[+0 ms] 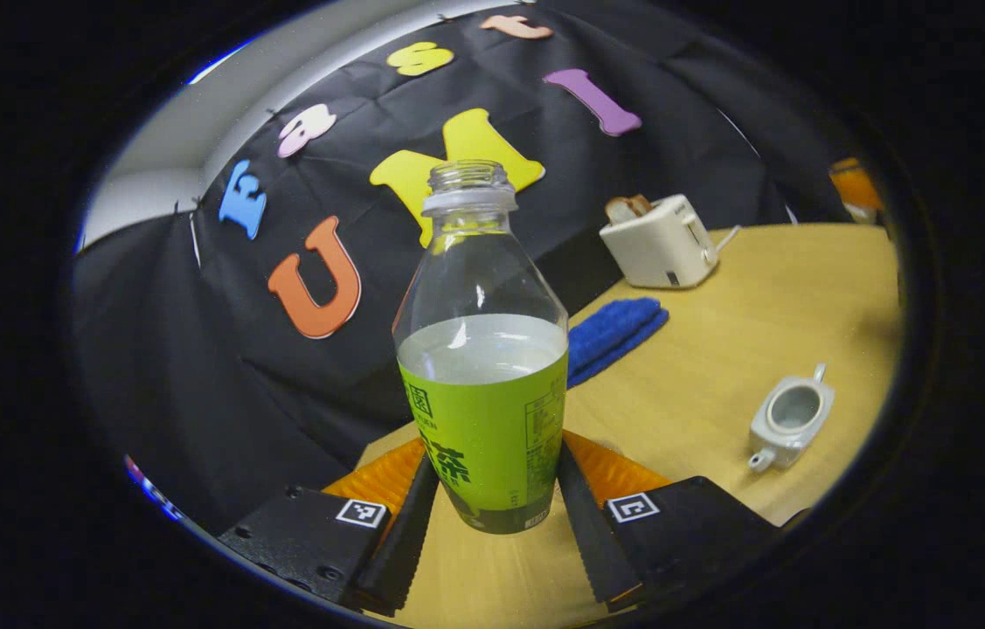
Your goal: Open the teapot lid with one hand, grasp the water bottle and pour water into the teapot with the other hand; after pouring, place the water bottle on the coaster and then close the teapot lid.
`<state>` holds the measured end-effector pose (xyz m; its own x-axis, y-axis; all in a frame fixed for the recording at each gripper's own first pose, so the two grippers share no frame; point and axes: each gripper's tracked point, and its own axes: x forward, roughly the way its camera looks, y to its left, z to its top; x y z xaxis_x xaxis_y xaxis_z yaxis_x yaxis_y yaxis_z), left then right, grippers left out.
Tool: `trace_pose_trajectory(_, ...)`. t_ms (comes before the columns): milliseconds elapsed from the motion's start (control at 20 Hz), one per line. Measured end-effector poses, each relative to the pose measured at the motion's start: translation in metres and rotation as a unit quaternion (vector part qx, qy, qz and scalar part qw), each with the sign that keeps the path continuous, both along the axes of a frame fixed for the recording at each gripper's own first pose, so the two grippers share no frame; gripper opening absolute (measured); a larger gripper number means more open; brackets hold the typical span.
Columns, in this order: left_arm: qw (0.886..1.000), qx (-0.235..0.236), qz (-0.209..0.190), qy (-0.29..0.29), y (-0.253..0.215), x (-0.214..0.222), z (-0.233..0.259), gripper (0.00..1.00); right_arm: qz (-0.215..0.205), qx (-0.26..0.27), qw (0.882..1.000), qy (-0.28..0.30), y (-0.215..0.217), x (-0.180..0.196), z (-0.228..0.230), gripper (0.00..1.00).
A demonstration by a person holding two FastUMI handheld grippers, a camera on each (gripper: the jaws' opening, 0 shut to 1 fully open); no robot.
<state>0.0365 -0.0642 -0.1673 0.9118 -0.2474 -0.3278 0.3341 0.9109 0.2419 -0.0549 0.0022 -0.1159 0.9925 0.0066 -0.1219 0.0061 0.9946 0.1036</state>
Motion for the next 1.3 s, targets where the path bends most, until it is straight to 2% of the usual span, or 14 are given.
trace_pose_trajectory(150, 0.990, -0.138, -0.005, 0.026, -0.022, 0.010, 0.001, 0.77, -0.001, -0.006, 1.000, 0.001, 0.001, 0.002, -0.002, 0.02)
trace_pose_trajectory(250, 0.984, -0.177, -0.003, 0.035, -0.029, 0.024, -0.007, 0.77, -0.003, -0.007, 1.000, 0.003, 0.000, 0.003, -0.003, 0.02)
trace_pose_trajectory(350, 0.979, -0.196, 0.002, 0.053, -0.035, 0.035, -0.029, 0.77, -0.005, -0.006, 1.000, 0.004, -0.002, 0.004, -0.005, 0.01)
trace_pose_trajectory(550, 0.975, -0.205, 0.027, 0.080, -0.035, 0.052, -0.069, 0.78, -0.006, -0.004, 1.000, 0.010, -0.004, 0.006, -0.010, 0.01)
trace_pose_trajectory(700, 0.973, -0.205, 0.031, 0.103, -0.037, 0.052, -0.090, 0.78, -0.007, -0.005, 1.000, 0.012, -0.004, 0.008, -0.012, 0.01)
trace_pose_trajectory(1050, 0.975, -0.190, 0.025, 0.113, -0.046, 0.052, -0.102, 0.80, -0.001, -0.011, 1.000, 0.016, 0.002, 0.008, -0.015, 0.02)
trace_pose_trajectory(1100, 0.975, -0.188, 0.028, 0.116, -0.046, 0.051, -0.103, 0.90, 0.000, -0.012, 1.000, 0.016, 0.005, 0.008, -0.016, 0.01)
trace_pose_trajectory(1200, 0.974, -0.194, 0.033, 0.112, -0.042, 0.051, -0.096, 0.99, 0.004, -0.015, 1.000, 0.014, 0.009, 0.007, -0.015, 0.01)
trace_pose_trajectory(1300, 0.974, -0.200, 0.038, 0.097, -0.035, 0.048, -0.083, 1.00, 0.009, -0.014, 1.000, 0.015, 0.014, 0.007, -0.015, 0.01)
